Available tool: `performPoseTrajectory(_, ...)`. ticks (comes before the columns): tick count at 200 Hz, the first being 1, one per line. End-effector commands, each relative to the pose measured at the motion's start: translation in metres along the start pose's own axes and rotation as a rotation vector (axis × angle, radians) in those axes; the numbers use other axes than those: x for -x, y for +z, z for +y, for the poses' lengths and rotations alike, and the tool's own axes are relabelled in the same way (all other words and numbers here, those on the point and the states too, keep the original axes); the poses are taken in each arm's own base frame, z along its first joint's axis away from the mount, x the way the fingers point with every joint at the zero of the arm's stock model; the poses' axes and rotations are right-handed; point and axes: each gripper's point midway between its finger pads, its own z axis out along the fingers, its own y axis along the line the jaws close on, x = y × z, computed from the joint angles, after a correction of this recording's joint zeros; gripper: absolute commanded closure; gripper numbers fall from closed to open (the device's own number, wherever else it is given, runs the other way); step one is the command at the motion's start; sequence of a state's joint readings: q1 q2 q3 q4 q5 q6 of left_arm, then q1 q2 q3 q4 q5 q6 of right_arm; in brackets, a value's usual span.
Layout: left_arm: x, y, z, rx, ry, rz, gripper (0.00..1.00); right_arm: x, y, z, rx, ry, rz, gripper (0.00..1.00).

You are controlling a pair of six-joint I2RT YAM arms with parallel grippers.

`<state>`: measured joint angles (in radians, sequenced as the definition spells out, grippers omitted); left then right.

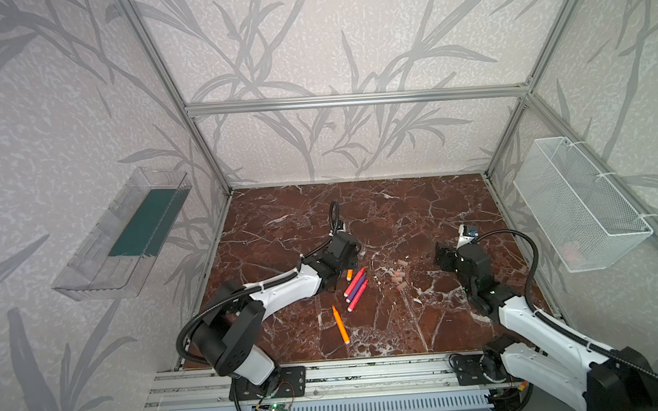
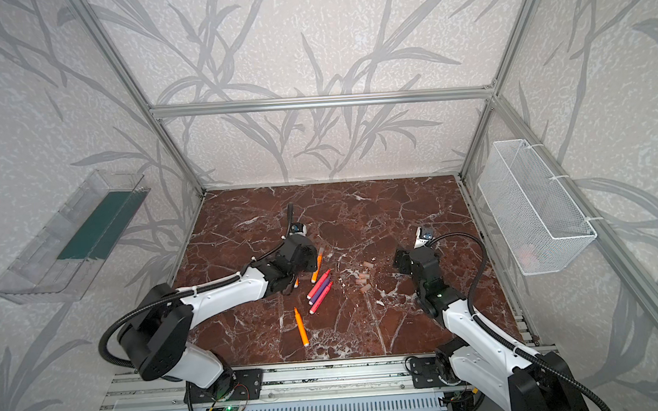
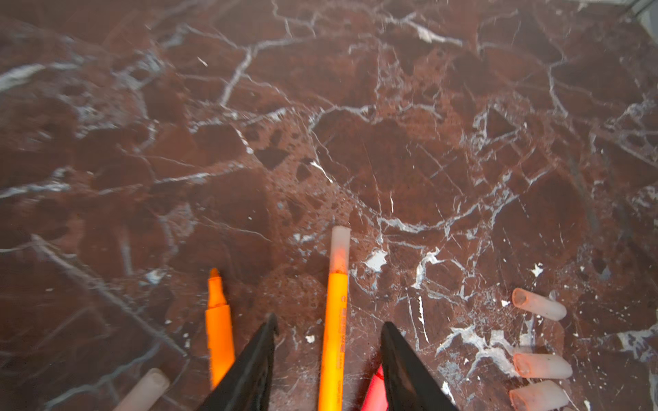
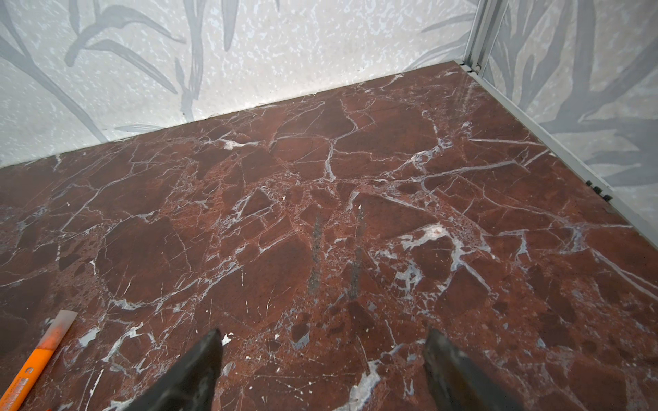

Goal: Insert the pens into the pen caps
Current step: 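Set the capped orange marker on the table and open the left gripper, then move the left gripper to another orange marker and grasp it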

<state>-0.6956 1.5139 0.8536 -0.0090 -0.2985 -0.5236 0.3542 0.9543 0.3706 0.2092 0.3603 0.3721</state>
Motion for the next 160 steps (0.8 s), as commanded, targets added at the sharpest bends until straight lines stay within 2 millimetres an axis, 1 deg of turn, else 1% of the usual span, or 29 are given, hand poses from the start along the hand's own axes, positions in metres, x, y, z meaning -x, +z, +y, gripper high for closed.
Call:
performPoseTrajectory(1, -0.006, -0.010, 0.050, 0.157, -0.014, -0.006, 0.50, 0.003, -0.002, 0.001, 0.013, 0.002, -0.022, 0.13)
performPoseTrajectory(15, -0.014, -0.013, 0.063, 0.185, -0.040, 0.015, 0.50, 0.003, -0.002, 0.001, 0.012, 0.004, -0.023, 0.13)
performPoseTrajectory(28, -0.023, -0.016, 0.066, 0.177, -0.049, 0.036, 0.51, 0.004, -0.002, 0.001, 0.012, 0.004, -0.024, 0.13)
performPoseTrajectory(57, -0.045, -0.015, 0.058, 0.095, -0.057, 0.099, 0.52, 0.004, -0.002, 0.001, 0.016, 0.001, -0.023, 0.13)
performPoseTrajectory(76, -0.058, -0.012, 0.058, 0.088, -0.068, 0.130, 0.53, 0.003, -0.002, 0.001, 0.016, 0.002, -0.023, 0.14)
performPoseTrajectory(98, -0.066, -0.005, 0.060, 0.102, -0.065, 0.155, 0.54, 0.003, -0.003, 0.002, 0.022, 0.001, -0.025, 0.13)
performPoseTrajectory(137, -0.079, 0.012, 0.044, 0.068, -0.046, 0.248, 0.55, 0.003, -0.003, 0.002, 0.025, 0.002, -0.026, 0.13)
performPoseTrajectory(160, -0.085, 0.021, 0.042, 0.071, -0.048, 0.272, 0.55, 0.002, -0.003, 0.001, 0.024, 0.003, -0.026, 0.13)
